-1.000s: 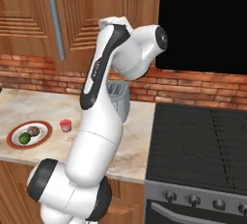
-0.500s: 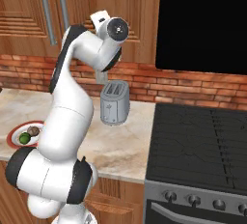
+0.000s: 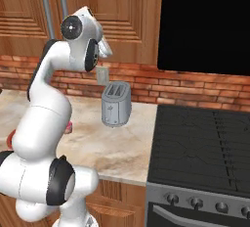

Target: Pick the avocado and bread from the counter and place them on the plate. Then pick the jam from the cabinet and place it next to the plate. Lastly close the cabinet door.

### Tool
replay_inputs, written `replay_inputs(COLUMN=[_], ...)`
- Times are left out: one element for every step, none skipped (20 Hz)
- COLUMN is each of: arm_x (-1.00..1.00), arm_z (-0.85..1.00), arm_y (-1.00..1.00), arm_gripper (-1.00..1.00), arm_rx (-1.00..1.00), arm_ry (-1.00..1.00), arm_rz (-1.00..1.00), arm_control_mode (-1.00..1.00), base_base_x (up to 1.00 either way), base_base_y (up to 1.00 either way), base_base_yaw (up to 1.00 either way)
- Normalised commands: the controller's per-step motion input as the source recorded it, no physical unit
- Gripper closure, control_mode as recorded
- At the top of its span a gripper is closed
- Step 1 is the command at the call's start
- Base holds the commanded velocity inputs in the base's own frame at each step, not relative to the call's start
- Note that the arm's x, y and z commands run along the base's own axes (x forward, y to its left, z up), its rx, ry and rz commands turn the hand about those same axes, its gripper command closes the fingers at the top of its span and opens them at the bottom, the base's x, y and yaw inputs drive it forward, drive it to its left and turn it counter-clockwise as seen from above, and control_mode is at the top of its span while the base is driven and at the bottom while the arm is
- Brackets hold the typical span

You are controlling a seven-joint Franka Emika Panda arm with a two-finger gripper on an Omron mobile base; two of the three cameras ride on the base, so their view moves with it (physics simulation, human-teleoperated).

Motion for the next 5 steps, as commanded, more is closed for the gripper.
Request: replay_inputs(arm_x=[0.89, 0.93, 0.95, 0.94, 0.94], arm_z=[-0.54, -0.54, -0.56, -0.56, -0.55], arm_y=[0.17, 0.2, 0.19, 0.16, 0.14], arm_gripper=[-1.0, -1.0, -1.0, -1.0, -1.0], arm_rx=[-0.15, -0.16, -0.15, -0.13, -0.13], arm_ry=[-0.03, -0.01, -0.02, -0.03, -0.02], arm_rz=[-0.36, -0.34, -0.34, -0.33, -0.32], arm_control_mode=[-1.0, -1.0, -1.0, -1.0, -1.0], base_base_x=[0.0, 0.0, 0.0, 0.0, 0.0], base_base_y=[0.0, 0.0, 0.0, 0.0, 0.0], base_base_yaw=[0.0, 0.0, 0.0, 0.0, 0.0])
